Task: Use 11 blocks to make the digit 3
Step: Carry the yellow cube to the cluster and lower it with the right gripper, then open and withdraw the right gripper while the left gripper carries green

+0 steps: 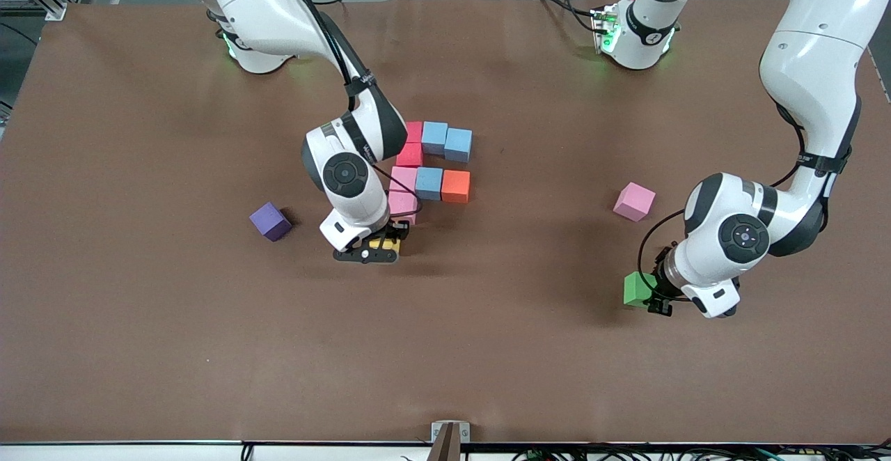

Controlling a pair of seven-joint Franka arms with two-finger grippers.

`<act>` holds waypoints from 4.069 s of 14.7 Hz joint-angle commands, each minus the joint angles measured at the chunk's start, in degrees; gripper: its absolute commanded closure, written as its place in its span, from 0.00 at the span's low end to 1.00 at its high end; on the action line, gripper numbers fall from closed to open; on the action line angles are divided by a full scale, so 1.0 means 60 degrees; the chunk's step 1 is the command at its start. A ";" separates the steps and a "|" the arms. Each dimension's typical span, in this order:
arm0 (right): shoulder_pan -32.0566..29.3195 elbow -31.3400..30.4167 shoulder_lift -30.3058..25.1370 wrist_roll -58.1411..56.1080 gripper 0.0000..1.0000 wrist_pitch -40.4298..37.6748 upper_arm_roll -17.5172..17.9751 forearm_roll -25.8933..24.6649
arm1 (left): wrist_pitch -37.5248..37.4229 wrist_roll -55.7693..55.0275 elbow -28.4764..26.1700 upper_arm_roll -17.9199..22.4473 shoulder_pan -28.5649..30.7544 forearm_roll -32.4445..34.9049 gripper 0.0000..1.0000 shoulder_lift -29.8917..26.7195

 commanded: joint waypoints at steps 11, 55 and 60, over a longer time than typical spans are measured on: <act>0.0452 0.0642 0.0583 0.0716 0.99 -0.0159 -0.0026 0.0041 | -0.0208 0.0127 0.0027 0.0023 -0.0042 -0.0183 0.68 -0.0134; 0.0276 0.1153 0.0541 0.0687 0.00 -0.1034 -0.0084 -0.0033 | -0.0208 0.0112 0.0071 0.0009 -0.0056 -0.0183 0.68 -0.0090; -0.0571 0.1403 -0.0702 0.0643 0.00 -0.2996 -0.0157 -0.0091 | -0.0208 0.0097 0.0056 0.0023 -0.0071 -0.0183 0.68 -0.0090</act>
